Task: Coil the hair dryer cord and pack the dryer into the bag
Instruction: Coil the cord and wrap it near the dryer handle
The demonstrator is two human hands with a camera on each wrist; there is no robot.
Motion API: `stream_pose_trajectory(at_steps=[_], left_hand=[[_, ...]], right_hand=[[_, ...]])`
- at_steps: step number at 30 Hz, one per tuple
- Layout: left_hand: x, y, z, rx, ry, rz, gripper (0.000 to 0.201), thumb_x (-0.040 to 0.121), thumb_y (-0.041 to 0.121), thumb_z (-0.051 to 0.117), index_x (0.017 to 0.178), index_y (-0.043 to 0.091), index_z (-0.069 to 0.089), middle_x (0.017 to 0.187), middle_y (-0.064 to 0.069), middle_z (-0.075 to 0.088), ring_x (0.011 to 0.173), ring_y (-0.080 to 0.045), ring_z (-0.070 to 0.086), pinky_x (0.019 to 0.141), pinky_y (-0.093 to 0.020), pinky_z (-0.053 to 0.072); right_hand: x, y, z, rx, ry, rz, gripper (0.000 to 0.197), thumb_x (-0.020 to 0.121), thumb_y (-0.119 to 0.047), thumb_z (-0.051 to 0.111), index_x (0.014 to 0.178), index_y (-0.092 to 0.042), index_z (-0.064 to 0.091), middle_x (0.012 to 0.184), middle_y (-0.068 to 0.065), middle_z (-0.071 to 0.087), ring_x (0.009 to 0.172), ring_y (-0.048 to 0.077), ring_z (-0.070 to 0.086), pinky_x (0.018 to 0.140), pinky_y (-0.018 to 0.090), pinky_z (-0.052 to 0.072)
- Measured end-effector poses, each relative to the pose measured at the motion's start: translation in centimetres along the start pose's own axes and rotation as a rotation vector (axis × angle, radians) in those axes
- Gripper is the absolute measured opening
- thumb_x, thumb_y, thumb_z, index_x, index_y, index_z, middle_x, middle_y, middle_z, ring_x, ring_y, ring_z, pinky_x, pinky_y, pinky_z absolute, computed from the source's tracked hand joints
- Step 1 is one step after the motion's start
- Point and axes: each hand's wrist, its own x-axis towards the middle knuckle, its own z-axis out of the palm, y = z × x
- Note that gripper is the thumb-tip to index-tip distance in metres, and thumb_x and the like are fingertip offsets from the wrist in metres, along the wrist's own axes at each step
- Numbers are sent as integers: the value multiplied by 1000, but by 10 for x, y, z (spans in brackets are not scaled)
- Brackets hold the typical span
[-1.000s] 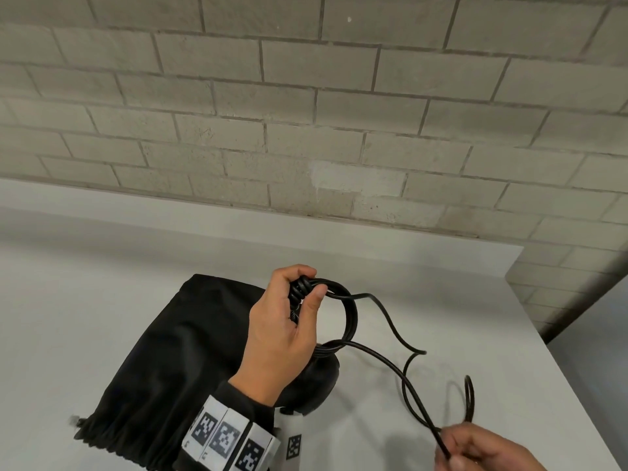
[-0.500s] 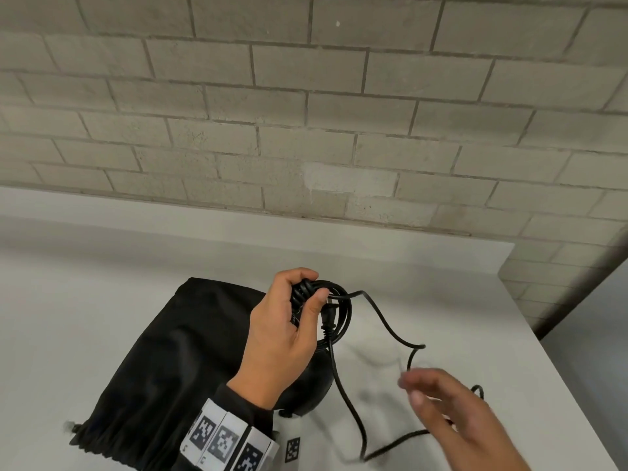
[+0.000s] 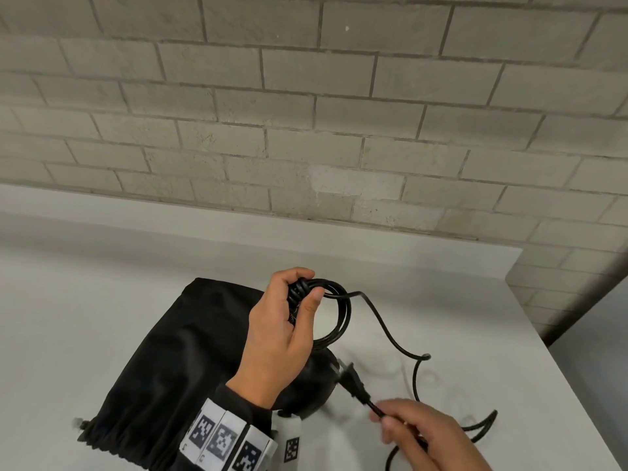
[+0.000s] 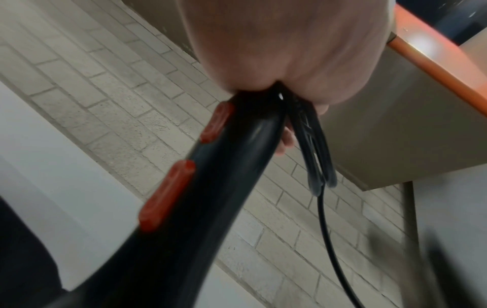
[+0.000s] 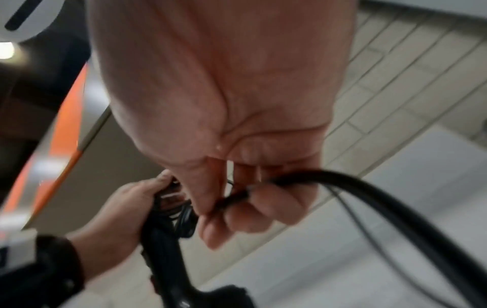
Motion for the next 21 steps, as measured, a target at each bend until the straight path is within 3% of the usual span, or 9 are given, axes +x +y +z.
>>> stream_pose_trajectory(at_steps=[1, 3, 5, 8, 12, 15, 18, 19, 21], left_hand=[[0, 0, 0, -3, -1, 2, 18, 92, 44, 53, 110, 38, 51, 89, 8, 69, 88, -6, 68, 76, -10, 47], [-1, -1, -1, -2, -9, 16, 19, 93, 43, 52, 111, 37, 51, 88, 7, 69, 88, -7, 68, 76, -11, 48], [-2, -1, 0, -6, -19, 25, 19, 94, 43, 52, 112, 37, 51, 89, 9, 69, 88, -8, 68, 76, -12, 50], [-4, 0, 2, -22, -36, 22, 19, 94, 46, 51, 112, 39, 52, 89, 10, 69, 87, -12, 69, 74, -20, 53], [-5, 4, 3, -52, -44, 37, 18, 95, 48, 50, 110, 39, 53, 86, 6, 68, 75, -16, 66, 63, -25, 53], [-6, 6, 3, -77, -59, 45, 19, 95, 53, 49, 109, 41, 52, 85, 4, 67, 70, -15, 64, 58, -24, 52], [-7, 6, 4, -87, -75, 47, 19, 94, 53, 49, 109, 40, 51, 83, 1, 66, 66, -17, 63, 55, -29, 52], [-7, 6, 4, -89, -79, 47, 18, 94, 50, 50, 109, 40, 51, 83, 1, 66, 65, -16, 62, 54, -28, 51], [-7, 6, 4, -83, -80, 53, 15, 95, 46, 50, 109, 40, 50, 83, 1, 66, 63, -16, 61, 55, -26, 50]], right_hand=[[-4, 17, -4, -133, -47, 13, 13, 92, -48, 53, 88, -53, 64, 80, -17, 66, 77, -5, 63, 69, 7, 46], [-4, 50, -8, -405, -10, 55, 19, 87, -57, 51, 75, -53, 64, 59, -17, 60, 64, -11, 59, 56, 7, 48], [-3, 74, -6, -622, 7, 43, 7, 65, -46, 72, 66, -48, 65, 52, -21, 53, 50, -8, 57, 46, 14, 50], [-1, 66, 0, -515, 28, 100, 37, 66, -38, 73, 98, -42, 56, 72, -22, 57, 61, -3, 61, 57, 6, 45], [17, 10, 1, -249, 376, -120, 16, 82, -39, 60, 98, -39, 64, 92, -25, 59, 86, -5, 57, 72, 0, 40], [37, -24, 1, -160, 601, -198, 22, 87, -29, 63, 109, -28, 61, 107, -19, 57, 100, -1, 55, 82, 4, 38], [54, -32, -3, -125, 428, -114, 48, 95, -38, 58, 137, -32, 37, 135, -26, 42, 127, -7, 39, 103, 7, 30], [59, -31, -5, -119, 334, -88, 49, 94, -42, 55, 139, -35, 34, 136, -28, 42, 129, -8, 38, 107, 11, 31], [66, -34, -11, 20, 236, -82, 33, 93, -39, 54, 126, -40, 48, 119, -23, 60, 115, 0, 56, 101, 25, 45]])
